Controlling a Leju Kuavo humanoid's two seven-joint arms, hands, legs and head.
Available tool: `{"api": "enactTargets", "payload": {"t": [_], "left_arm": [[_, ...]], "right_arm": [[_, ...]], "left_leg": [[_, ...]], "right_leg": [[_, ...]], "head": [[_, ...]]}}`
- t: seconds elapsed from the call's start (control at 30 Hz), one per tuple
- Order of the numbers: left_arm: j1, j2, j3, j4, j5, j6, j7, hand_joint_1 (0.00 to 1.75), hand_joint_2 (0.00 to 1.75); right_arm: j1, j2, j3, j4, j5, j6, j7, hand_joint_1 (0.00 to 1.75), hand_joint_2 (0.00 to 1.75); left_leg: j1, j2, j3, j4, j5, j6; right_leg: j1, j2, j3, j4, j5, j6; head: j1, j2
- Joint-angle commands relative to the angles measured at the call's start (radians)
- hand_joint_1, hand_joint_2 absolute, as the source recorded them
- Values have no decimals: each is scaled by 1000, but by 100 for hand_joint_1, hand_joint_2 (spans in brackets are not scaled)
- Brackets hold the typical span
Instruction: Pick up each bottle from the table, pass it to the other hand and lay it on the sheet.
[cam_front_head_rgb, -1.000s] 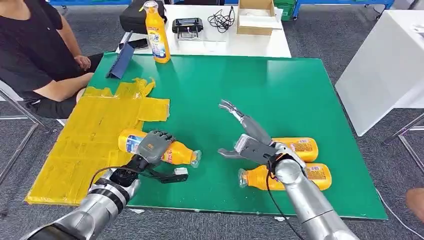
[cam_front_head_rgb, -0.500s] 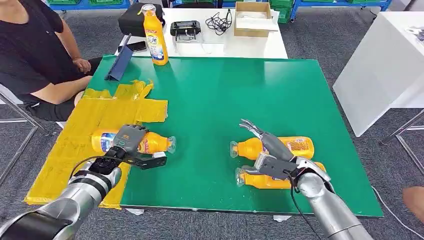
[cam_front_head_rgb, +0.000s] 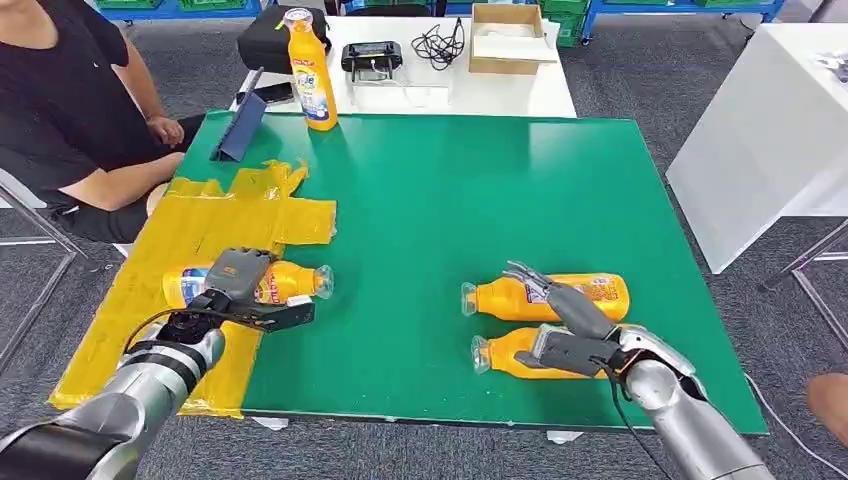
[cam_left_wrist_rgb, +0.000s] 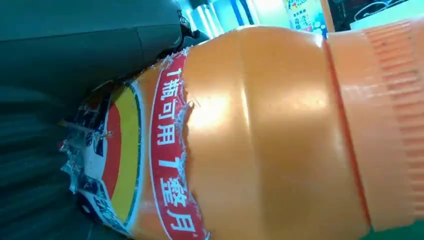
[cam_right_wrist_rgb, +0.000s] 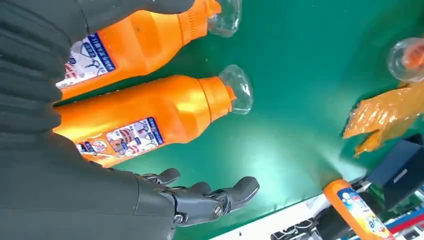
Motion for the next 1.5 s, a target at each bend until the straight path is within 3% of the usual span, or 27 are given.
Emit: {"api": "enactTargets", "payload": {"t": [0.03, 0.2, 0.27, 0.3, 0.47, 0.63, 0.7, 0.87, 1.13, 1.5], "left_arm": [[57, 1, 55, 81, 92, -64, -153, 0, 175], [142, 0, 132, -50, 404, -264, -497, 0, 175], [218, 26, 67, -228, 611, -398, -504, 0, 175], [265, 62, 10, -338, 774, -453, -504, 0, 0], [343, 82, -8, -545, 1140, -606, -504, 0, 0], [346, -5, 151, -582, 1336, -758, -504, 0, 0], [322, -33, 207, -535, 1324, -753, -504, 0, 0], [348, -81, 315, -632, 1292, -792, -504, 0, 0], [404, -100, 379, -679, 1309, -828, -488, 0, 0], [391, -99, 386, -663, 1312, -833, -488, 0, 0]], "right_arm": [[-32, -32, 45, 17, 5, 3, 10, 0, 175], [-86, -54, 82, 74, 32, -11, 16, 0, 175], [-106, -68, 93, 88, 33, -14, 19, 0, 175], [-119, -73, 99, 99, 36, -16, 22, 0, 175], [-145, -101, 127, 112, 37, 5, 42, 0, 175], [-126, -112, 151, 129, 45, -1, 56, 0, 175], [-110, -114, 152, 133, 53, -15, 67, 0, 175], [-28, -152, 123, 88, 70, -48, 73, 0, 175], [186, -201, 41, -169, 125, -104, 70, 0, 175], [174, -217, 40, -163, 127, -80, 72, 0, 175]], "left_leg": [[0, 4, 0, -3, 1, 1], [-2, 4, 1, -2, 0, 1], [-1, 6, 0, -3, 0, 1], [-2, 4, 1, -2, 0, 1], [-2, 5, -1, -1, 0, 1], [-1, 1, -3, -1, 0, 1], [-2, -1, -3, 0, 0, 1], [-1, -3, -6, 0, 0, 1], [-1, -3, -8, -1, 0, 1], [-1, 0, -12, 0, 0, 1]], "right_leg": [[0, 3, -1, -3, 3, 0], [-1, 3, -1, -1, 1, 0], [-1, 5, -2, -2, 2, 0], [-2, 3, 0, -1, 1, 0], [-1, 5, -1, -1, 1, 1], [0, 0, -3, -3, 1, 0], [-1, -1, -4, -1, 0, 1], [0, -4, -6, -2, 0, 0], [0, -3, -8, -3, -1, 0], [0, -1, -13, -1, 0, 0]], "head": [[0, 0], [-1, 0], [-1, 0], [0, 0], [0, 0], [0, 0], [0, 0], [0, 0], [0, 0], [0, 0]]}}
